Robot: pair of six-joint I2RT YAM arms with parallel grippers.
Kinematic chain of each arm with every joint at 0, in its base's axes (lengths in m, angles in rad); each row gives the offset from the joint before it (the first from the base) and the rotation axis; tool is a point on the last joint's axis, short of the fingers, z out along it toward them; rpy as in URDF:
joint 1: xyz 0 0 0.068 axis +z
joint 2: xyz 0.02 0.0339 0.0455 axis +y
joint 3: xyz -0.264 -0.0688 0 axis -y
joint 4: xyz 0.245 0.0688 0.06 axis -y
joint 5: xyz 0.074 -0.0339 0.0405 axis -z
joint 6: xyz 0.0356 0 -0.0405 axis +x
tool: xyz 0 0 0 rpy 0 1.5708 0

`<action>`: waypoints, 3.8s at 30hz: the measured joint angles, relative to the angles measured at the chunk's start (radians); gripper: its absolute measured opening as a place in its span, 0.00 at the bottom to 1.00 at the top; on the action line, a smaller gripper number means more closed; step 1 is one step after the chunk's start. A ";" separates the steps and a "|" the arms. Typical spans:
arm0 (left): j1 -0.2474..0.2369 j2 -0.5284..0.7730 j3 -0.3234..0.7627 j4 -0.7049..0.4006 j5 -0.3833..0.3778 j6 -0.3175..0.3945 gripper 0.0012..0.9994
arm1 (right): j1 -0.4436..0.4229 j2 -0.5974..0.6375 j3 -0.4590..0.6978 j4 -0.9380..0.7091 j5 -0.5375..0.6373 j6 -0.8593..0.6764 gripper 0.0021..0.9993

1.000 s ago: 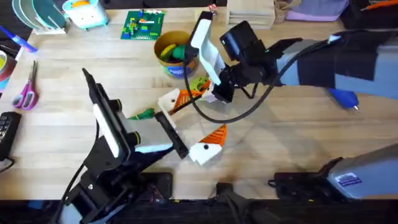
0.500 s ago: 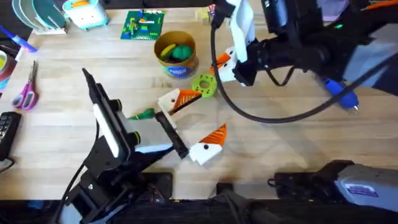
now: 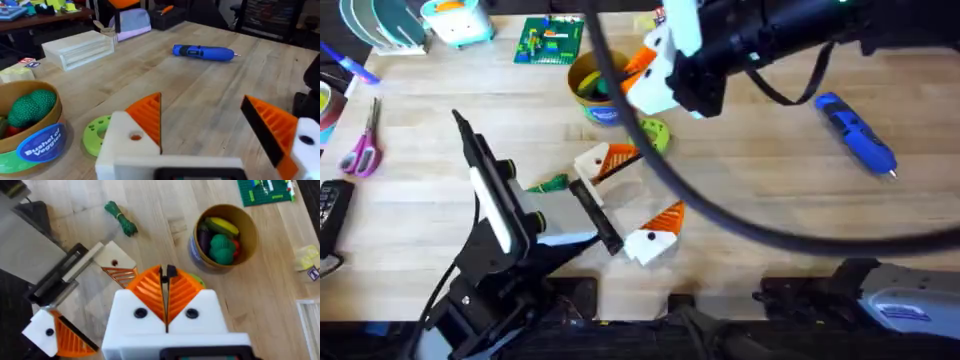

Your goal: Pick up the gripper from the table and insert it into the empty holder that is missing its gripper. Then pick up a screw, insert it into the mounting hole, and use the screwdriver to tighten it. Finally, clean up the table by picking up the vegetable and placing it into the bucket.

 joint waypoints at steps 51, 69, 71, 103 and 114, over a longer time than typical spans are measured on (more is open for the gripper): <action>0.000 0.000 0.000 0.000 0.000 0.000 0.99 | 0.184 0.134 0.032 -0.039 0.020 0.089 0.00; 0.000 0.000 0.000 0.000 0.000 -0.001 0.99 | 0.184 0.182 0.032 -0.061 0.020 0.093 0.00; 0.000 0.000 0.000 0.000 0.000 0.000 0.99 | 0.184 0.182 0.032 -0.062 0.020 0.096 0.00; 0.000 0.000 0.000 0.000 0.000 -0.003 0.99 | -0.126 -0.168 0.065 -0.335 0.037 0.107 0.99; 0.000 0.000 0.000 0.000 0.000 -0.003 1.00 | -0.356 -0.550 -0.152 -0.382 -0.010 0.126 0.99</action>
